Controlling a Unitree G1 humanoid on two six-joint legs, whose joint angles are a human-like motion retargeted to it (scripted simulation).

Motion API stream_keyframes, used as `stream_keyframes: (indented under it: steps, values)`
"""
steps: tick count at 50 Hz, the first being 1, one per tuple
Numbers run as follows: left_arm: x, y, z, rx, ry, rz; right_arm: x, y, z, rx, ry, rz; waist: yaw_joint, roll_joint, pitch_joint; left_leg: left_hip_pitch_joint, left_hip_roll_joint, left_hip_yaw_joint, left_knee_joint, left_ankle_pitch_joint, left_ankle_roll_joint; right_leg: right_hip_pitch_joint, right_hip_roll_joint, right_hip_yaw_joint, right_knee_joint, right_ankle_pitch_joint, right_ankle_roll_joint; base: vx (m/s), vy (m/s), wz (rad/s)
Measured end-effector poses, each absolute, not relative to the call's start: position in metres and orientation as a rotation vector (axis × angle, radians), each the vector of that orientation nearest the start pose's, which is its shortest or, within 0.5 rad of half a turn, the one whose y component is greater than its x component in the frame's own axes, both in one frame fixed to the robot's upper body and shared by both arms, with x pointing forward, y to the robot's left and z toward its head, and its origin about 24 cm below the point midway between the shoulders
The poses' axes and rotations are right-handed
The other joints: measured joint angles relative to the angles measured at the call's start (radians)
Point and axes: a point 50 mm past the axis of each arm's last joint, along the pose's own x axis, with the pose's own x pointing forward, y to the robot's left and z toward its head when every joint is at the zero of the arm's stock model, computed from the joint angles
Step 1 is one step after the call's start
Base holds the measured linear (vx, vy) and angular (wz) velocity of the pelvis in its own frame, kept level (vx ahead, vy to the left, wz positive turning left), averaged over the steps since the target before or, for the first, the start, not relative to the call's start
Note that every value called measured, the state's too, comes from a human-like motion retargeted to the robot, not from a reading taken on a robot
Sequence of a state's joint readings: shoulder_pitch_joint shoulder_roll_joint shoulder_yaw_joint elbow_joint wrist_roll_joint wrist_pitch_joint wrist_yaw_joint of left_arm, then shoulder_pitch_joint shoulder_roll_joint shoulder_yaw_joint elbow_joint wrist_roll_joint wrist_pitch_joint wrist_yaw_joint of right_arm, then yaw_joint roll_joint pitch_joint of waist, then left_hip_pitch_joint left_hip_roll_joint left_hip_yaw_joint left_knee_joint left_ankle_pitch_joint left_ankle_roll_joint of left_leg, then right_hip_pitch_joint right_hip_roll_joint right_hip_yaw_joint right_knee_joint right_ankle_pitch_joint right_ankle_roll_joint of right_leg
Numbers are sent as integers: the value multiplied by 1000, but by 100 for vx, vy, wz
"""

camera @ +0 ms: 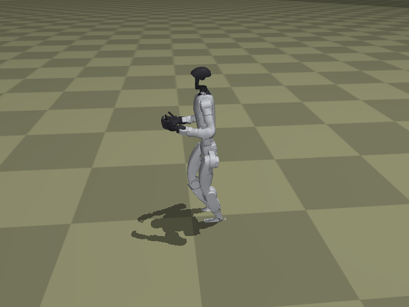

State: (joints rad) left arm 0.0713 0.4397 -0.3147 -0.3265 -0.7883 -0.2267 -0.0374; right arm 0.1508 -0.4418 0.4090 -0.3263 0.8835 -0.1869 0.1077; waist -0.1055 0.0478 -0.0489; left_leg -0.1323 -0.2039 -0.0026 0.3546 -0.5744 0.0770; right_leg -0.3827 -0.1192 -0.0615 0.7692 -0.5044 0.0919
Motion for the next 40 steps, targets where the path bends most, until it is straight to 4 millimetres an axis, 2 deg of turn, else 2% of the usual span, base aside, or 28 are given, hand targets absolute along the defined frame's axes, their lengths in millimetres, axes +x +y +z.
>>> stream_keyframes:
  steps: [4, 6, 8, 11, 14, 16, 19, 22, 24, 25, 30, 35, 40]
  values:
    - [205, 164, 97, -405, -237, -330, 208, -155, 116, 555, -323, 363, -5, -13, 14, 8, -1, 12, 61, -35, 7, 27, -2, -1, 17, -32, 7, 15, -13, -19]
    - [191, 184, 85, -343, -179, -256, 208, -180, 135, 519, -462, 203, 5, 3, 25, 52, 37, 15, 26, -42, 11, 96, 40, -15, -79, -16, 4, 24, -13, -45]
    - [174, 201, 65, -285, -76, -182, 206, -204, 146, 484, -555, 40, 10, 12, 43, 85, 58, 26, 21, -52, 15, 143, 61, -23, -122, -17, 2, 16, -12, -45]
    - [147, 217, 29, -204, 119, -118, 207, -231, 141, 452, -581, -157, 20, 2, 64, 103, 59, 45, 67, -91, 26, 176, 59, -27, -115, -59, 2, 8, -12, -31]
    - [123, 219, -4, -152, 306, -118, 212, -237, 112, 437, -451, -248, 46, -8, 85, 124, 69, 58, 109, -129, 39, 224, 70, -28, -137, -80, 1, 6, -10, -31]
    - [112, 216, -22, -135, 399, -139, 214, -229, 84, 423, -309, -225, 68, -10, 97, 136, 81, 61, 141, -153, 47, 260, 86, -25, -160, -82, 0, 4, -7, -30]
    - [111, 207, -42, -108, 470, -180, 222, -205, 44, 366, -97, -66, 94, 42, 122, 173, 147, 52, 165, -183, 51, 417, 173, -21, -411, 22, -14, 5, -4, -29]
    - [119, 195, -45, -80, 472, -236, 217, -175, 18, 285, 66, 132, 118, 52, 148, 173, 169, 52, 239, -203, 49, 445, 193, -10, -401, 27, -18, -8, -4, -24]
    - [132, 185, -42, -58, 432, -268, 220, -153, 10, 216, 124, 291, 128, 58, 145, 155, 174, 51, 251, -204, 50, 465, 205, 5, -473, 65, -19, -1, -1, -33]
    - [141, 181, -38, -45, 399, -280, 224, -143, 10, 173, 137, 378, 131, 60, 129, 134, 172, 50, 234, -196, 53, 485, 211, 16, -579, 115, -18, -1, 0, -36]
    - [151, 167, -28, -11, 343, -376, 220, -110, 15, 64, 148, 658, 158, 79, 168, 112, 218, 55, 354, -221, 34, 497, 253, 45, -554, 133, -20, -7, 1, -39]
    - [161, 159, -15, 14, 277, -451, 221, -88, 34, -17, 84, 871, 197, 69, 186, 78, 242, 76, 417, -220, 22, 459, 272, 70, -507, 142, -7, -5, 6, -49]
    - [169, 163, -2, 90, 218, -472, 223, -75, 61, -83, -36, 994, 245, 27, 209, 54, 243, 111, 448, -195, 15, 353, 263, 60, -326, 112, 26, -7, 10, -43]
